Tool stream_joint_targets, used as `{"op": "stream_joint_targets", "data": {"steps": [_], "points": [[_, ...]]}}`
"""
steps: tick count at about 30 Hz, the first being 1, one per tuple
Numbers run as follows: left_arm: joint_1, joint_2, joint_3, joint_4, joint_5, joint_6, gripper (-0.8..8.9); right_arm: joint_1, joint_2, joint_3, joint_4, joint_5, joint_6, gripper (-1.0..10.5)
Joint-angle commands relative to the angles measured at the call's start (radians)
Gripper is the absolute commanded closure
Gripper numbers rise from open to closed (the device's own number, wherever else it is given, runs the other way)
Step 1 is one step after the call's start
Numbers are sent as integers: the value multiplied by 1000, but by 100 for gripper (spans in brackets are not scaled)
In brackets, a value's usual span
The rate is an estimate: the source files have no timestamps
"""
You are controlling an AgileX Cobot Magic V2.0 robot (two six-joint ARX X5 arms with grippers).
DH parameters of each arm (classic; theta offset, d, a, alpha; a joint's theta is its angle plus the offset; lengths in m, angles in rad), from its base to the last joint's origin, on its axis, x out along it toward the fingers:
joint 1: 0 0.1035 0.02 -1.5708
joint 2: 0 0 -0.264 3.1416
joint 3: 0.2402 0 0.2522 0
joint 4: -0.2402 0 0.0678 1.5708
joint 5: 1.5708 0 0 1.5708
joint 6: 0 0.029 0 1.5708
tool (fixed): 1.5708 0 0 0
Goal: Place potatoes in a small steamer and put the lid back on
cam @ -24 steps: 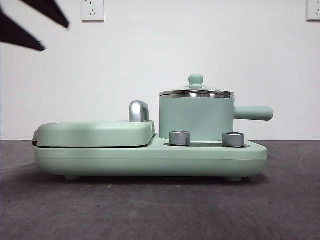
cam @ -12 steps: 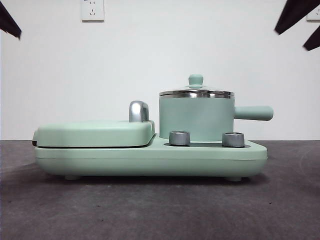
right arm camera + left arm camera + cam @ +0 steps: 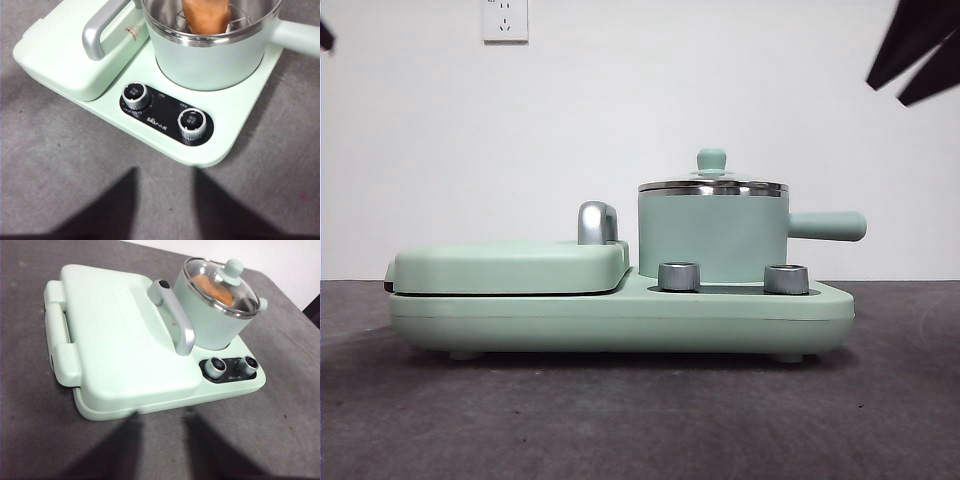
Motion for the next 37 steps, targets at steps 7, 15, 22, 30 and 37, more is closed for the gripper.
{"op": "stream_joint_targets", "data": {"steps": [7, 15, 22, 30, 37], "points": [[-5, 0, 4, 24, -4, 6, 808, 8, -4, 3, 35, -28, -11, 931], [-5, 0, 4, 25, -5, 6, 807, 8, -3, 3, 35, -28, -12, 931], [123, -154, -153, 148, -44, 326, 807, 8, -3, 3, 40, -28, -11, 931], [332, -350, -476, 394, -65, 324, 808, 8, -3, 3, 39, -28, -11, 931], [348, -440, -576, 387, -105, 323, 808, 8, -3, 3, 41, -28, -11, 931]]}}
